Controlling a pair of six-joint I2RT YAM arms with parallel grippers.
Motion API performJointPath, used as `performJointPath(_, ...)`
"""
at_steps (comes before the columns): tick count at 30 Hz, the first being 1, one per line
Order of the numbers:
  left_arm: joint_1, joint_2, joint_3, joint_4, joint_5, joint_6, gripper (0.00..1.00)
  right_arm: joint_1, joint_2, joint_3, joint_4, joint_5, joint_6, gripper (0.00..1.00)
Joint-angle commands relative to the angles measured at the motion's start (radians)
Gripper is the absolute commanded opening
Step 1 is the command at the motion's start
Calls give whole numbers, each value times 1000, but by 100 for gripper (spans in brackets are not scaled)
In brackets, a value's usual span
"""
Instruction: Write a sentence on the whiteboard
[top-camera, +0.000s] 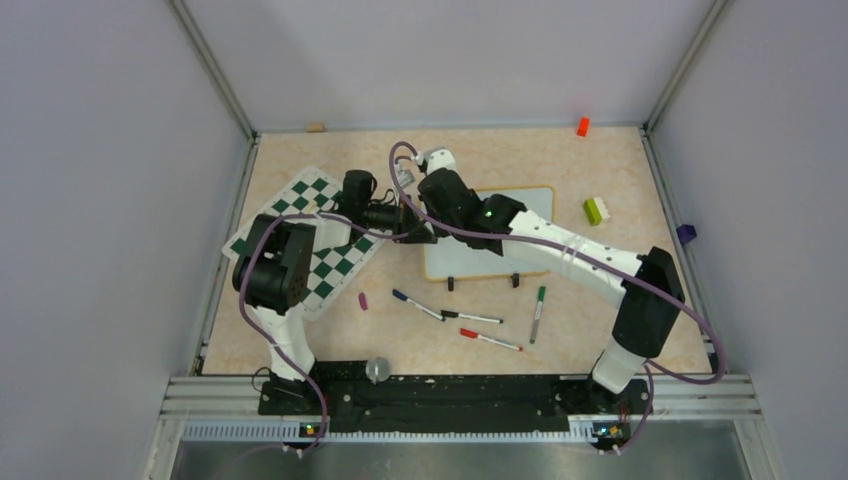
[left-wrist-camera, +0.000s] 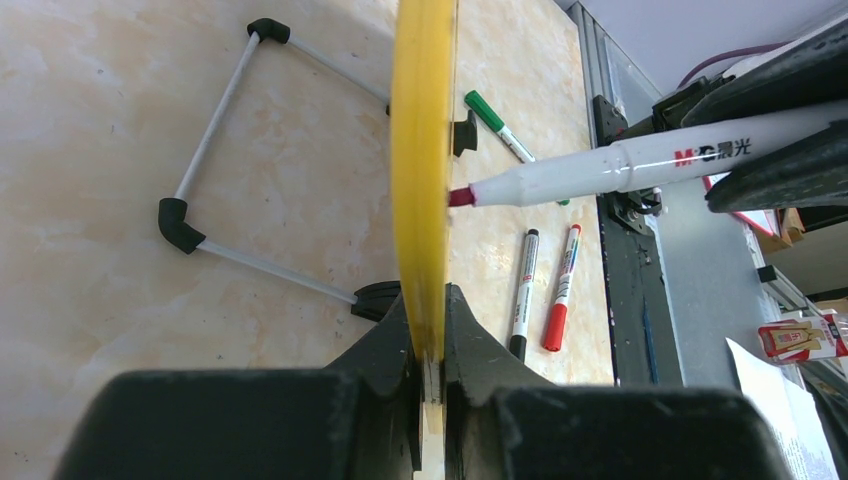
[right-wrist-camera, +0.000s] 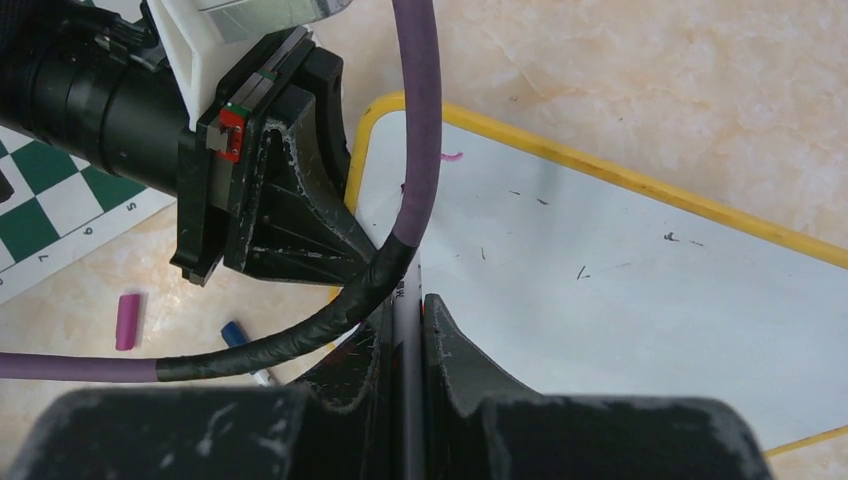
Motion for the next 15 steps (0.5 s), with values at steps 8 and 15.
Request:
performJointPath(8,-9,-4,-5,-18,9,50,0,5,-26,-19,-62,35,14,0)
performJointPath(15,-9,-6,-6,-17,9,52,0,4,-40,-20,-74,94,21,0)
